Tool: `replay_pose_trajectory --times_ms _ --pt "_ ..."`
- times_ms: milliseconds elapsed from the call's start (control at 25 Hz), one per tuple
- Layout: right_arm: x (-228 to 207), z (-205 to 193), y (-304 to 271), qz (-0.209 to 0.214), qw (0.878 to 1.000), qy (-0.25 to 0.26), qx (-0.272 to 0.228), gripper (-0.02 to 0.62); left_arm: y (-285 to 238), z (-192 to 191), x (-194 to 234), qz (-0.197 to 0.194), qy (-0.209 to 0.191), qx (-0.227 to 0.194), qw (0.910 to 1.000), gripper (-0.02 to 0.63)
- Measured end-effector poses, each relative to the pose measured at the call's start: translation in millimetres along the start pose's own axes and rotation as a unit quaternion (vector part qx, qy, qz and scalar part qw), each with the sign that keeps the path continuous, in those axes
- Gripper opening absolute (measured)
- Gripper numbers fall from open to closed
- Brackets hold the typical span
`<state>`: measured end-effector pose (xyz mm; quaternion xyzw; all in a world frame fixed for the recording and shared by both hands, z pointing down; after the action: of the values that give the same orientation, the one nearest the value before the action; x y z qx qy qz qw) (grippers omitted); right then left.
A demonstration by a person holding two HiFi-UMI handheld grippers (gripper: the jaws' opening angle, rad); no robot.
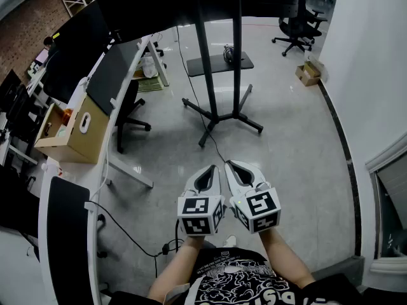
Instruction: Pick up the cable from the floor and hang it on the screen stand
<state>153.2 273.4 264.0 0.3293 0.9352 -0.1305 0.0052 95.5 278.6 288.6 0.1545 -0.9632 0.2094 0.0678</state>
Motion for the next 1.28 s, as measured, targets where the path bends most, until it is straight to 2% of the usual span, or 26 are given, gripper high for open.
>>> replay_pose_trajectory --times_ms 720,1040,1280 --pt "-15 -32 -1 -0.007 1.000 -0.022 0.017 0.006 -11 -23 2 0.002 0.005 0.029 0.9996 -0.005" --pt "-32 -44 -38 -0.022 0.999 -0.023 0.041 0.006 -49 -25 23 -0.014 0.009 0.040 0.9991 -0.004" --pt "-43 -63 -81 -0.036 0.996 -0.030 0.081 0.006 -85 -33 50 -0.031 0.024 0.063 0.9972 -0.003"
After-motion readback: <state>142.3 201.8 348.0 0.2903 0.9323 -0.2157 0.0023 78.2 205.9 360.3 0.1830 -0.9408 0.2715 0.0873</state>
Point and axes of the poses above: the fingertips, and each gripper's own axes: y backward along the fingers, x to its left, z out of its top, the point moved 2 cm from there along y, backward along the fingers, and after that the axes turned 1 degree about z, right-handed, at the moved point
